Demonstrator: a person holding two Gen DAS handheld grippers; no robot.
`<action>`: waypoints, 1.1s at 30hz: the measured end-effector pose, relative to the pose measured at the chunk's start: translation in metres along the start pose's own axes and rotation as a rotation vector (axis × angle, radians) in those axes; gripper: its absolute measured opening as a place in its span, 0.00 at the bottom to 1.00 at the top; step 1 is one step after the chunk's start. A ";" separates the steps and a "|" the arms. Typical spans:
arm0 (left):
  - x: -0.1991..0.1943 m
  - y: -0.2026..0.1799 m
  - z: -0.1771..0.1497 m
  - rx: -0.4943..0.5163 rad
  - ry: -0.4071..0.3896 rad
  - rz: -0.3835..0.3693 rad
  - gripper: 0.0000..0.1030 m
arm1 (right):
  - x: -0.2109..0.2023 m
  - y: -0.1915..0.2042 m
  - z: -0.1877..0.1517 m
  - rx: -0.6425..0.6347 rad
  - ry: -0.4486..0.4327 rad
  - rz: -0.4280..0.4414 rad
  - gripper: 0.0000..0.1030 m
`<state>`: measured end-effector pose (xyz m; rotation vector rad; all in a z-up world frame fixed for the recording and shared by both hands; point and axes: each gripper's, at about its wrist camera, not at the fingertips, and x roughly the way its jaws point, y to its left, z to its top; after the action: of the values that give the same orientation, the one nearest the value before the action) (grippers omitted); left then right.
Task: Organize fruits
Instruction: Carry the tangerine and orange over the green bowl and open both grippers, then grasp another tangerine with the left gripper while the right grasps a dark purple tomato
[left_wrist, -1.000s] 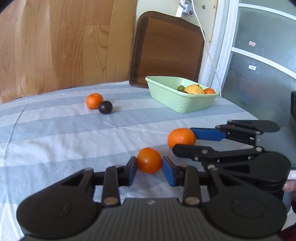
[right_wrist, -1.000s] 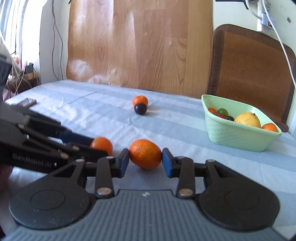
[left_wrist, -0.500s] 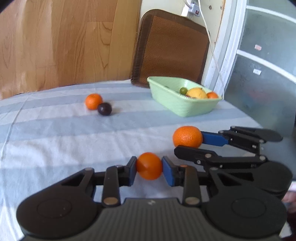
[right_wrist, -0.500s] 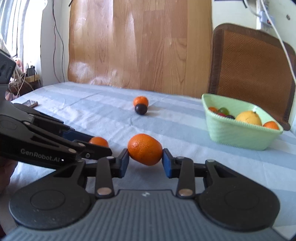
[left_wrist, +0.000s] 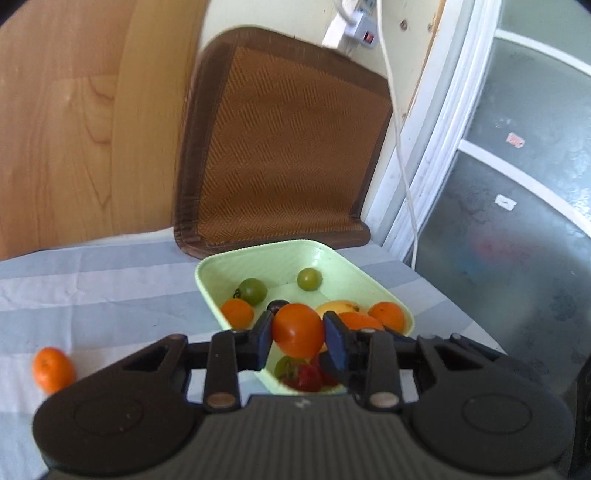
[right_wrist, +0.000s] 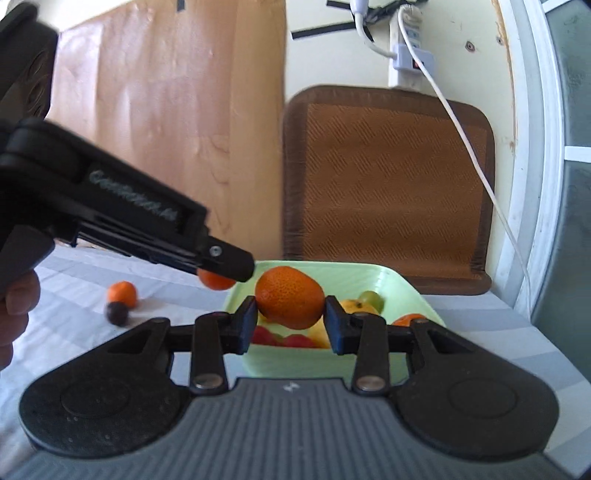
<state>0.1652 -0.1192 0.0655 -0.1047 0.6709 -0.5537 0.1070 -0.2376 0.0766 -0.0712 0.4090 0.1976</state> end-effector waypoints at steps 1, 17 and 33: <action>0.007 0.000 0.001 -0.001 0.007 0.009 0.29 | 0.004 -0.001 -0.001 0.000 0.005 -0.011 0.41; -0.045 0.047 0.003 -0.094 -0.110 0.064 0.41 | -0.021 -0.015 -0.015 0.068 -0.141 -0.051 0.46; -0.124 0.151 -0.072 -0.202 -0.117 0.353 0.41 | -0.029 0.017 -0.021 0.157 -0.039 0.021 0.28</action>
<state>0.1094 0.0799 0.0385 -0.2017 0.6123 -0.1380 0.0697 -0.2279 0.0683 0.0909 0.3855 0.1866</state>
